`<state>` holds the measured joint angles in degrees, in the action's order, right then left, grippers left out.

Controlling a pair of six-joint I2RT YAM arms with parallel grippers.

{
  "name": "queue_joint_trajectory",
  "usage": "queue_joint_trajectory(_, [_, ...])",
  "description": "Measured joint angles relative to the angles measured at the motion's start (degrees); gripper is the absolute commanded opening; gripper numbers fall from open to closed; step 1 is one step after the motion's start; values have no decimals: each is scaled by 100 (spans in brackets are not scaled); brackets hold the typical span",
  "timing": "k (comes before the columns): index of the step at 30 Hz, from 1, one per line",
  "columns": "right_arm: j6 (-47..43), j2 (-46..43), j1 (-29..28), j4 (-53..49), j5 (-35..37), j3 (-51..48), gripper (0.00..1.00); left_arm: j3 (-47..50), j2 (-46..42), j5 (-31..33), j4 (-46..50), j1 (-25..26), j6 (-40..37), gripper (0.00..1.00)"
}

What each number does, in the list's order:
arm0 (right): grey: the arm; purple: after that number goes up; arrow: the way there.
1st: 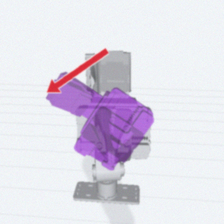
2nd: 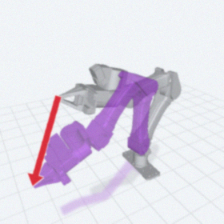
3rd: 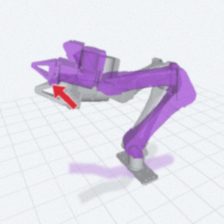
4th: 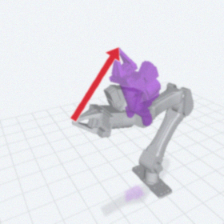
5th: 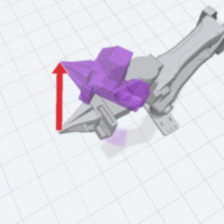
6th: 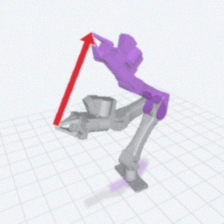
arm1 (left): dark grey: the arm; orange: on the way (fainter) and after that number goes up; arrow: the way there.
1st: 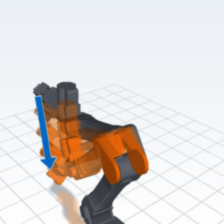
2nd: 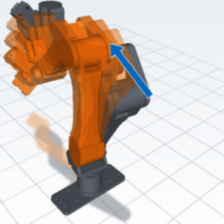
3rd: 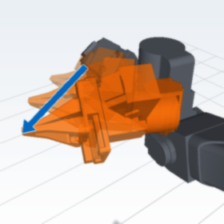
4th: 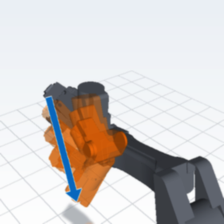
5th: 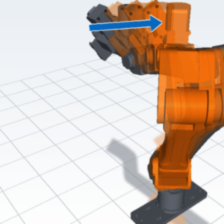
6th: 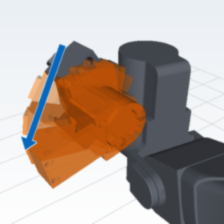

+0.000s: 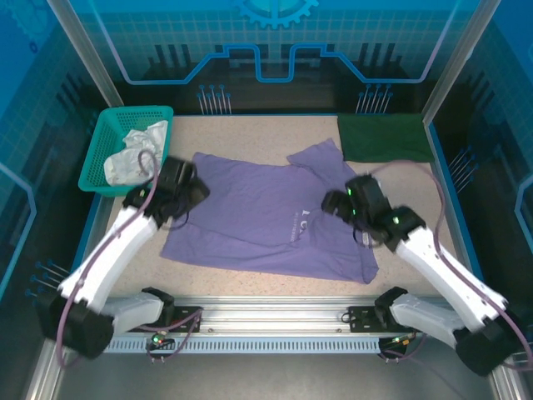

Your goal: Fold and stack the t-shirts

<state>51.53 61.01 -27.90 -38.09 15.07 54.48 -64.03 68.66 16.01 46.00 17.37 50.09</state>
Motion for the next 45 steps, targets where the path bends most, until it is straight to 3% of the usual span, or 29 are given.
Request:
queue_joint_trajectory(4, [-922, 2728, 1123, 356, -546, 2448, 61, -2166, 2151, 13, -72, -210, -496, 68])
queue_joint_trajectory(9, [-1810, 5748, 1635, 461, -859, 5431, 48, -4852, 4784, 0, 201, -553, -1025, 69])
queue_joint_trajectory(12, [-2033, 7250, 1768, -120, -1078, 7298, 47, -6492, 6205, -2, 809, -748, -1272, 76])
queue_joint_trajectory(17, [-2308, 9339, 1937, -739, -1231, 10111, 51, -7595, 7418, -144, 1296, -1108, -1449, 79])
queue_joint_trajectory(27, [-2361, 10050, 2024, -380, -1279, 10389, 57, -8282, 8185, -562, 1364, -1733, -1578, 76])
queue_joint_trajectory(45, [-2417, 10144, 2094, -452, -1104, 10386, 56, -8317, 8555, -815, 1333, -1720, -1419, 74])
